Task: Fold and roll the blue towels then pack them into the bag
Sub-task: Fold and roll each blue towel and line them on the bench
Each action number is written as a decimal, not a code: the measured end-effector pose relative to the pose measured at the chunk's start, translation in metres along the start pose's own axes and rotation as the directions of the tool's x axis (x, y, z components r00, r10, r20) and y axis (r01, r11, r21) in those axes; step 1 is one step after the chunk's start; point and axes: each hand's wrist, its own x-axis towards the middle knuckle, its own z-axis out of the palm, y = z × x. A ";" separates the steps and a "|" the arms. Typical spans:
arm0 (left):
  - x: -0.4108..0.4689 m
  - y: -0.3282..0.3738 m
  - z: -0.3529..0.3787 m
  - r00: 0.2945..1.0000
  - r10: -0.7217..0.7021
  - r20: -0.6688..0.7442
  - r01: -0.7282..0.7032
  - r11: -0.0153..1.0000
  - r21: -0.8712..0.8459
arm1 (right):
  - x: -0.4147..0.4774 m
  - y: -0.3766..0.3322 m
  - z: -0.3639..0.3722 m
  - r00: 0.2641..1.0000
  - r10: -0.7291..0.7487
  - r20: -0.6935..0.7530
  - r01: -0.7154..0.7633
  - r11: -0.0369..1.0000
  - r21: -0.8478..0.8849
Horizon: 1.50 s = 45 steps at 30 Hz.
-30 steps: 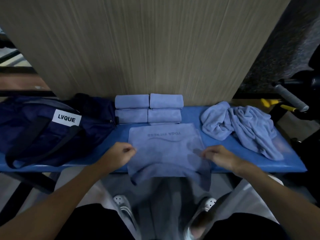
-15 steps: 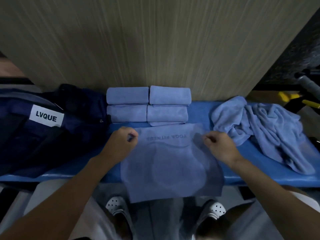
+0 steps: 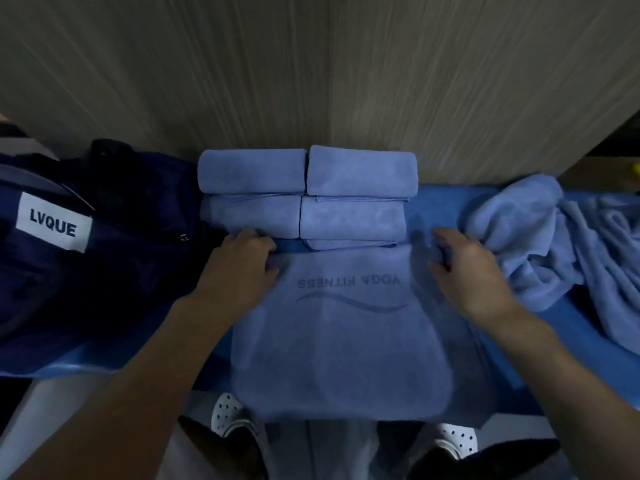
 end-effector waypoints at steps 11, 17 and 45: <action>-0.009 0.009 -0.016 0.994 -0.106 0.037 0.108 0.993 -0.050 | -0.004 -0.009 -0.007 0.994 0.006 -0.110 0.007 0.994 0.110; -0.017 0.013 -0.028 0.992 -0.121 -0.021 0.110 0.954 -0.279 | -0.010 -0.006 -0.018 0.993 0.093 -0.067 -0.050 0.880 0.471; -0.030 0.009 -0.017 0.988 -0.154 -0.013 0.144 0.950 -0.277 | -0.030 0.009 -0.008 0.997 0.047 -0.066 -0.034 0.980 0.198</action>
